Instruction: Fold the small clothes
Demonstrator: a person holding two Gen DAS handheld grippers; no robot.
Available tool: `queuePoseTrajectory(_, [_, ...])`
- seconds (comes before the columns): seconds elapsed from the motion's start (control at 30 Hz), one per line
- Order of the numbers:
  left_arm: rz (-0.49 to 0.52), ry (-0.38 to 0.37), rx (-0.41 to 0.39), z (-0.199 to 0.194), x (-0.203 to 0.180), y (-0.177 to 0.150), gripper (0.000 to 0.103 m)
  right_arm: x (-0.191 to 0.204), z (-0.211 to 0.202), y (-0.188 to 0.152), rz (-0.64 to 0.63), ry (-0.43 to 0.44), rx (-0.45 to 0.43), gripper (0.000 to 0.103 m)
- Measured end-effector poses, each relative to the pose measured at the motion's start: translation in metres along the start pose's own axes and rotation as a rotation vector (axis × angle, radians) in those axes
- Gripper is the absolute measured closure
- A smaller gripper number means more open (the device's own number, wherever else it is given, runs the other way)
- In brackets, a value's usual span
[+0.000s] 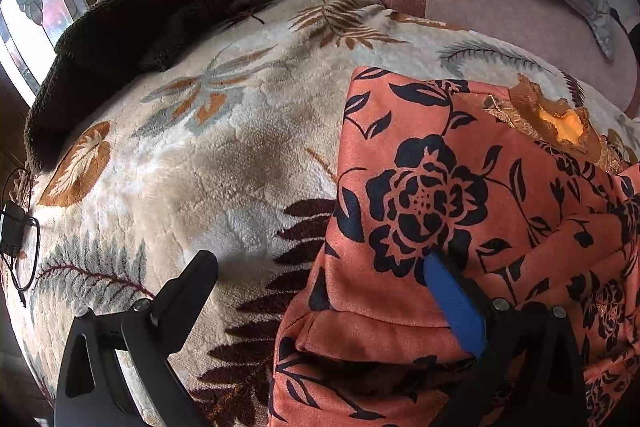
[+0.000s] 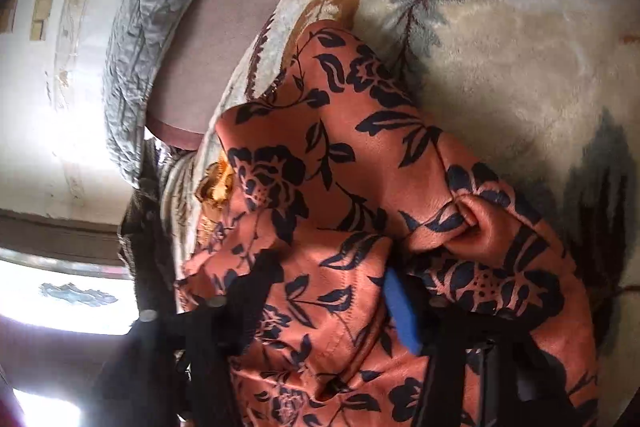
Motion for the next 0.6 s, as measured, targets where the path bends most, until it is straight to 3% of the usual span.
queuePoseTrajectory(0.03, [-0.002, -0.002, -0.001, -0.001, 0.000, 0.000, 0.001, 0.002, -0.003, -0.001, -0.032, -0.038, -0.024, 0.088])
queuePoseTrajectory(0.1, [0.008, 0.006, -0.008, -0.005, 0.001, 0.002, 0.001, 0.013, -0.020, 0.001, -0.078, -0.026, -0.105, 0.097])
queuePoseTrajectory(0.23, [0.016, 0.016, -0.015, -0.009, 0.000, 0.004, 0.001, 0.044, -0.065, 0.015, -0.148, 0.013, -0.294, 0.098])
queuePoseTrajectory(0.3, [0.026, 0.017, -0.020, -0.010, -0.002, 0.004, 0.001, 0.052, -0.071, 0.023, -0.161, 0.018, -0.304, 0.098])
queuePoseTrajectory(0.4, [0.046, 0.033, -0.044, -0.015, -0.005, 0.008, 0.001, 0.038, -0.065, 0.038, -0.140, -0.051, -0.363, 0.098])
queuePoseTrajectory(0.47, [0.060, 0.025, -0.053, -0.018, -0.008, 0.009, 0.001, 0.026, -0.053, 0.043, -0.101, -0.088, -0.336, 0.094])
queuePoseTrajectory(0.57, [0.057, 0.023, -0.052, -0.016, -0.008, 0.011, 0.001, 0.014, -0.041, 0.034, -0.113, -0.091, -0.218, 0.092])
queuePoseTrajectory(0.6, [0.051, 0.021, -0.048, -0.015, -0.008, 0.011, 0.001, 0.016, -0.040, 0.031, -0.133, -0.098, -0.215, 0.075])
Point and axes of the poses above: each gripper's, at about its wrist camera, not at the fingertips, and z roughly the way its jaws point, x to its left, y to its top, the point moved 8 cm from there along z, roughly the way its jaws point, and after that the axes turned 15 degrees about -y, right-handed, at the moved point
